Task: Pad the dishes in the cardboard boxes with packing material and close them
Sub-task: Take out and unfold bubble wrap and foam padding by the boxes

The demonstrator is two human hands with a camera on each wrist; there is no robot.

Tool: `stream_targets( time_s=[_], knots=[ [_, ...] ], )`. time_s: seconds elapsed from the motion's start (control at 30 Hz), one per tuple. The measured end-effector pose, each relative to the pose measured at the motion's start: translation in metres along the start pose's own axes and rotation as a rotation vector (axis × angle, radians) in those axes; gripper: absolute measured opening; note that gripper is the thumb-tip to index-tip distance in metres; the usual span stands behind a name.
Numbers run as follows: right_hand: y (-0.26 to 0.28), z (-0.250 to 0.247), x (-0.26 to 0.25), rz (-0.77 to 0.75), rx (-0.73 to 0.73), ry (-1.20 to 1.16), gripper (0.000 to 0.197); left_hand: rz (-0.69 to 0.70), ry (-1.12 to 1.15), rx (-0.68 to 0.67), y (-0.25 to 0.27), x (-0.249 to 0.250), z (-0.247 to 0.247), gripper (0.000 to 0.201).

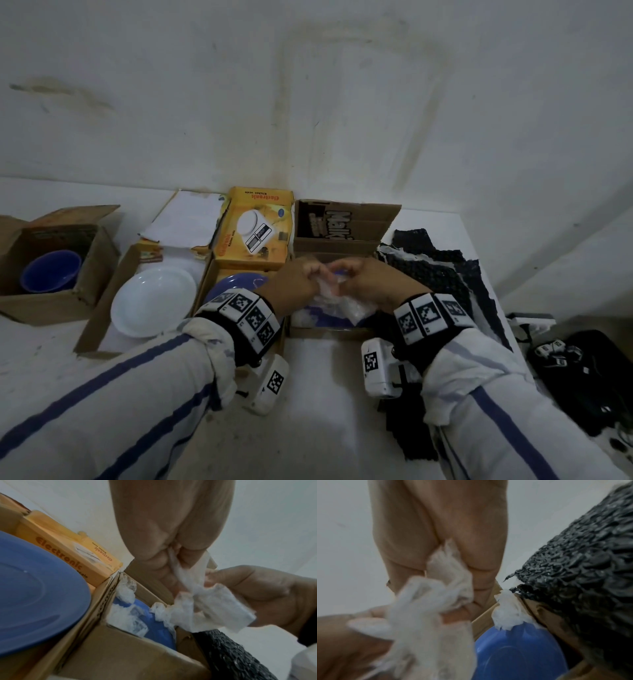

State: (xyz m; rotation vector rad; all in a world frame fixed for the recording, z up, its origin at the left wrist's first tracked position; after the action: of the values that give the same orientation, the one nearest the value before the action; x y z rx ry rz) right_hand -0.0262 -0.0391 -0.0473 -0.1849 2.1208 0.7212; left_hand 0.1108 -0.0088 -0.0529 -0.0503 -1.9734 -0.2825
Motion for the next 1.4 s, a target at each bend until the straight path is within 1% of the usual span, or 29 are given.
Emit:
stream_targets(
  time_s=[0.03, 0.07, 0.1, 0.13, 0.17, 0.2, 0.23, 0.3, 0.37, 0.43, 0.57, 0.63, 0.7, 0.73, 0.8, 0.87, 0.93, 0.97, 1.03, 1.1, 1.17, 1.23, 1.37, 1.4],
  knots=[
    [-0.002, -0.005, 0.001, -0.003, 0.075, 0.152, 0.040, 0.012, -0.051, -0.007, -0.002, -0.003, 0.001, 0.032],
    [-0.003, -0.008, 0.001, -0.010, 0.137, 0.285, 0.037, 0.005, -0.117, 0.022, -0.005, -0.007, -0.001, 0.038],
    [-0.004, -0.009, 0.002, -0.013, 0.169, 0.412, 0.033, -0.028, -0.213, 0.079, -0.008, -0.012, -0.005, 0.044],
    [-0.005, -0.008, 0.006, -0.007, 0.167, 0.541, 0.028, -0.085, -0.321, 0.131, -0.011, -0.020, -0.008, 0.049],
    [-0.007, -0.005, 0.009, 0.020, 0.140, 0.665, 0.021, -0.166, -0.424, 0.135, -0.014, -0.029, -0.009, 0.052],
    [-0.007, -0.001, 0.014, 0.059, 0.107, 0.759, 0.014, -0.227, -0.520, 0.099, -0.016, -0.036, -0.009, 0.055],
    [-0.008, 0.002, 0.018, 0.092, 0.081, 0.823, 0.013, -0.275, -0.603, 0.034, -0.019, -0.045, -0.007, 0.056],
    [-0.005, 0.006, 0.024, 0.117, 0.031, 0.896, 0.027, -0.305, -0.708, -0.077, -0.023, -0.056, -0.005, 0.054],
    [-0.002, 0.008, 0.029, 0.098, -0.030, 0.963, 0.030, -0.275, -0.720, -0.140, -0.025, -0.059, -0.004, 0.046],
    [-0.001, 0.010, 0.031, 0.072, -0.088, 1.032, 0.032, -0.246, -0.698, -0.158, -0.026, -0.057, -0.005, 0.039],
    [-0.002, 0.022, 0.032, 0.057, -0.164, 1.117, 0.027, -0.225, -0.716, -0.150, -0.028, -0.056, -0.006, 0.033],
    [-0.001, 0.026, 0.033, 0.052, -0.226, 1.162, 0.024, -0.209, -0.701, -0.147, -0.028, -0.055, -0.006, 0.029],
    [-0.001, 0.023, 0.030, 0.078, -0.268, 1.189, 0.026, -0.191, -0.679, -0.141, -0.025, -0.053, -0.007, 0.026],
    [-0.003, 0.020, 0.029, 0.107, -0.277, 1.162, 0.028, -0.183, -0.669, -0.139, -0.024, -0.052, -0.008, 0.026],
    [-0.004, 0.012, 0.021, 0.121, -0.269, 1.112, 0.035, -0.164, -0.665, -0.132, -0.021, -0.049, -0.009, 0.031],
    [-0.008, 0.006, 0.016, 0.086, -0.233, 1.097, 0.040, -0.178, -0.631, -0.115, -0.019, -0.047, -0.011, 0.040],
    [-0.011, 0.009, 0.015, 0.073, -0.235, 1.132, 0.035, -0.198, -0.607, -0.105, -0.017, -0.047, -0.012, 0.048],
    [-0.010, 0.010, 0.017, 0.093, -0.251, 1.148, 0.033, -0.205, -0.605, -0.102, -0.016, -0.046, -0.012, 0.049],
    [-0.007, 0.015, 0.023, 0.112, -0.278, 1.189, 0.033, -0.217, -0.601, -0.099, -0.016, -0.047, -0.010, 0.047],
    [-0.004, 0.017, 0.024, 0.063, -0.198, 1.207, 0.031, -0.233, -0.589, -0.088, -0.016, -0.046, -0.010, 0.042],
    [-0.002, 0.021, 0.026, 0.064, -0.146, 1.217, 0.028, -0.242, -0.580, -0.077, -0.016, -0.046, -0.010, 0.040],
    [-0.002, 0.028, 0.031, 0.101, -0.162, 1.196, 0.027, -0.234, -0.561, -0.072, -0.016, -0.046, -0.009, 0.038],
    [-0.005, 0.027, 0.027, 0.106, -0.211, 1.201, 0.031, -0.211, -0.555, -0.049, -0.015, -0.047, -0.010, 0.033],
    [-0.007, 0.024, 0.026, 0.086, -0.215, 1.191, 0.032, -0.203, -0.557, -0.045, -0.015, -0.047, -0.010, 0.032]
  ],
)
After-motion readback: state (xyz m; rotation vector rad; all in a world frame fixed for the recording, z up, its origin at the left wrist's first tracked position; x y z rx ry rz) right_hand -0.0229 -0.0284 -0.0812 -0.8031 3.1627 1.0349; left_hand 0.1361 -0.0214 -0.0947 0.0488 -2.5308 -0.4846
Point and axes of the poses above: each hand's wrist, its own y-axis away from the middle knuckle, its own z-axis out of the palm, x = y × z, the point moved 4 cm from there along -y, towards the middle knuckle, and after that the axes turned 1 degree about x, right-handed, at the moved point
